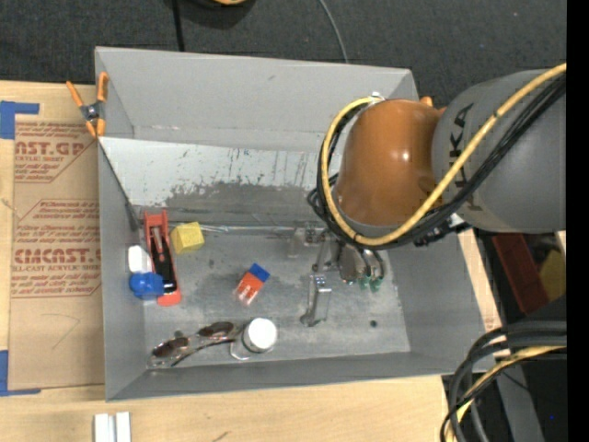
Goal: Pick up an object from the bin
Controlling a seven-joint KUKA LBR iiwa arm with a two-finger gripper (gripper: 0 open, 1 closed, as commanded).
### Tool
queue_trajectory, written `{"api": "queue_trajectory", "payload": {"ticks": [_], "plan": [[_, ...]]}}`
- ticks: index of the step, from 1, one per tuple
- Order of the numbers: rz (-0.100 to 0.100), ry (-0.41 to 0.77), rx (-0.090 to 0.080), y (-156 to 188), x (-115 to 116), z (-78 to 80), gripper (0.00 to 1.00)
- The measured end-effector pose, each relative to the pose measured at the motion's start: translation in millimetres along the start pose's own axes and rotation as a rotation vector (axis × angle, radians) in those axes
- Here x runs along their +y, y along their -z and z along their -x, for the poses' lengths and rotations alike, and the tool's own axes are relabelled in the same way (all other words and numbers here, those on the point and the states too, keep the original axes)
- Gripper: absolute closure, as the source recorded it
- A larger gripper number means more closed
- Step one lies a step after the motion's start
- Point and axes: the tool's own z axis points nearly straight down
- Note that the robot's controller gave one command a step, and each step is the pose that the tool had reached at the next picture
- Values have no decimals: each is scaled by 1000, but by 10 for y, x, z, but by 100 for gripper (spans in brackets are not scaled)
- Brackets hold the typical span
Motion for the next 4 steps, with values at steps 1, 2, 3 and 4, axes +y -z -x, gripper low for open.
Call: {"api": "queue_trajectory", "payload": {"ticks": [1, 2, 3, 4], "plan": [[0, -1, -8, 46, -3, 16, 0], [0, 142, -8, -465, 212, 169, 0], [1, 286, -11, -592, 534, 307, 0], [-1, 365, -12, -571, 561, 474, 0]]}}
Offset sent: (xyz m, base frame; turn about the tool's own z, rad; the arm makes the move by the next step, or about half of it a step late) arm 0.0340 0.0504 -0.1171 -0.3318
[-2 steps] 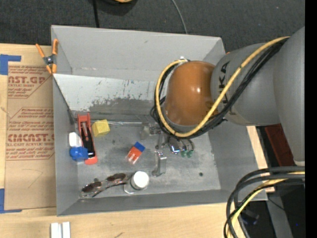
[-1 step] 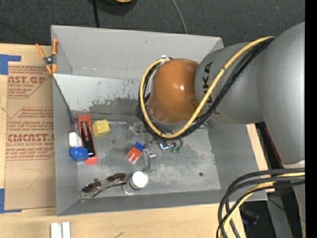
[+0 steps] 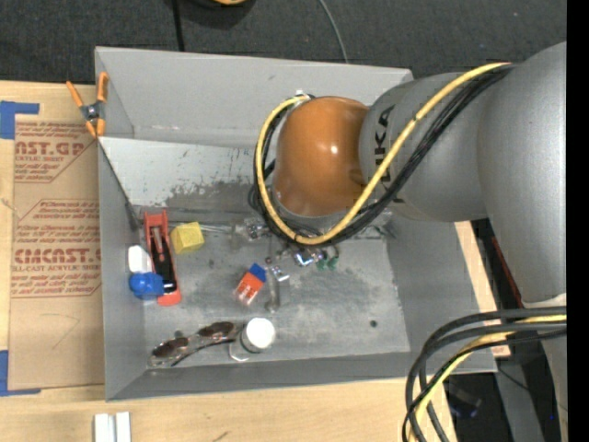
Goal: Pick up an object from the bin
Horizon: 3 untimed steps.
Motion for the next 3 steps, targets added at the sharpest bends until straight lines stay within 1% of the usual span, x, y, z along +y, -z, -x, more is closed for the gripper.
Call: {"api": "queue_trajectory", "payload": {"ticks": [1, 2, 3], "plan": [[0, 81, -2, -404, 14, 49, 0], [1, 295, -3, -584, -120, 48, 100], [1, 295, -3, -584, -120, 48, 100]]}}
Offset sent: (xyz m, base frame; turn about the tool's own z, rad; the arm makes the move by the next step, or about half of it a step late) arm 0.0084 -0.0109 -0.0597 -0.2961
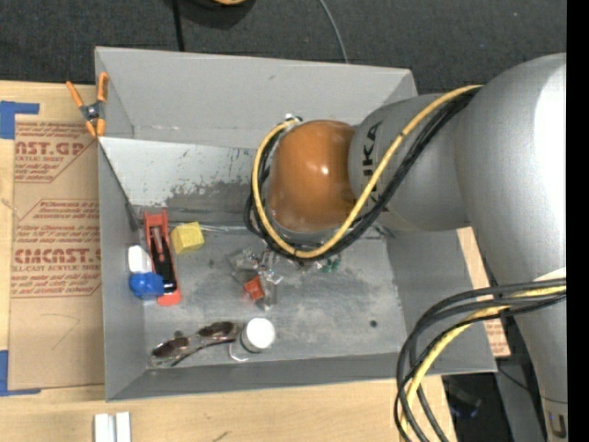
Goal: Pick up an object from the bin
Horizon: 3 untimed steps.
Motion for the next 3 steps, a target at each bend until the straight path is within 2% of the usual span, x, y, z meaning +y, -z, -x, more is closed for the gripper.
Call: {"api": "queue_trajectory", "payload": {"ticks": [3], "plan": [[0, 0, 0, 245, 5, -2, 100]]}}
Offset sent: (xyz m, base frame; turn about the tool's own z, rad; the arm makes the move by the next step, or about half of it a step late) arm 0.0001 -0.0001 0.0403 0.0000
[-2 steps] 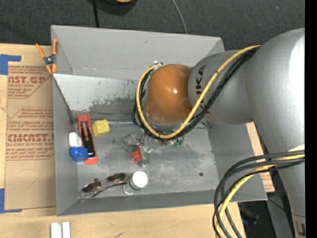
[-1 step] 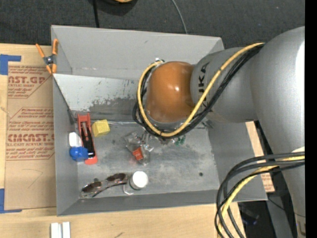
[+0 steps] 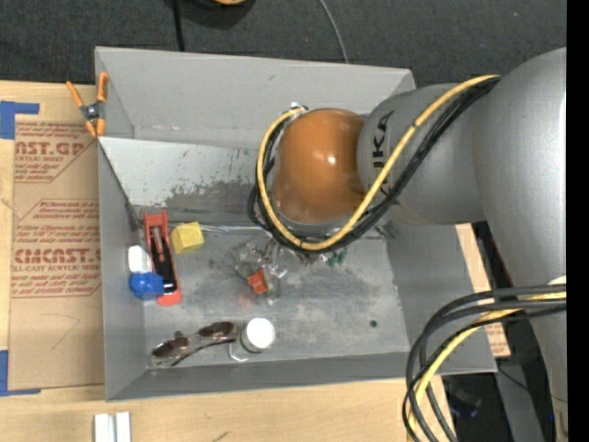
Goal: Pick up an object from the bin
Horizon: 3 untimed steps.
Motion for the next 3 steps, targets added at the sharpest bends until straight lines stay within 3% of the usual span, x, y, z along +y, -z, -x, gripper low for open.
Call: {"api": "queue_trajectory", "payload": {"ticks": [3], "plan": [[2, 0, 2, 190, 10, 0, 100]]}}
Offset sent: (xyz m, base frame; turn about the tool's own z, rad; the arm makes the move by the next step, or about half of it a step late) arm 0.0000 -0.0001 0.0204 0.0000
